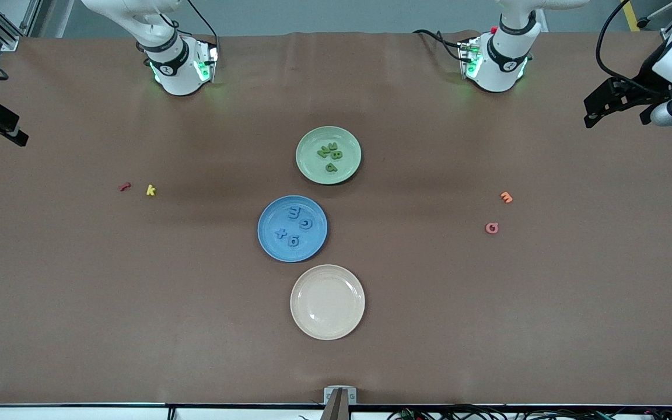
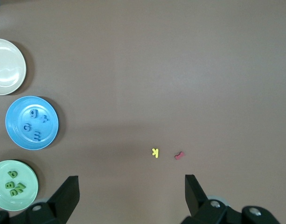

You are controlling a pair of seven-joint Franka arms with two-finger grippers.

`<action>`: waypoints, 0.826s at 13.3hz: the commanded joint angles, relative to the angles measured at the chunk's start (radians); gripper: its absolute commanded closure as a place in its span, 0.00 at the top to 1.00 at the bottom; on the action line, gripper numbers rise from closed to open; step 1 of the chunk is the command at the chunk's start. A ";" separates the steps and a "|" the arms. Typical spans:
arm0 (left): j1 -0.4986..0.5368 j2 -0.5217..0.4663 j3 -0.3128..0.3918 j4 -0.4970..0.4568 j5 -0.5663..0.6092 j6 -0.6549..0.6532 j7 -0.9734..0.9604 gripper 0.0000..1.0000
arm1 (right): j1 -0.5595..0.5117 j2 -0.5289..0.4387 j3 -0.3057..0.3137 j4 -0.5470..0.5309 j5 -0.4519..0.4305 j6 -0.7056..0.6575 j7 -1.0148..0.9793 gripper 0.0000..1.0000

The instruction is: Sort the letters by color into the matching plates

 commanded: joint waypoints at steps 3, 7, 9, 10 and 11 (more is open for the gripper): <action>0.008 -0.014 -0.001 -0.002 0.002 0.001 0.011 1.00 | 0.000 0.023 0.007 0.039 -0.031 -0.015 -0.012 1.00; 0.008 -0.009 0.002 0.013 -0.007 -0.005 0.022 1.00 | 0.000 0.023 0.007 0.039 -0.029 -0.012 -0.012 1.00; 0.006 -0.009 0.000 0.013 -0.010 -0.005 0.024 1.00 | 0.001 0.023 0.007 0.039 -0.029 -0.012 -0.010 1.00; 0.005 -0.009 -0.001 0.013 -0.010 -0.008 0.024 1.00 | 0.001 0.023 0.007 0.039 -0.031 -0.012 -0.010 1.00; -0.002 -0.009 -0.004 0.013 -0.010 -0.016 0.024 1.00 | 0.001 0.023 0.007 0.039 -0.031 -0.012 -0.010 1.00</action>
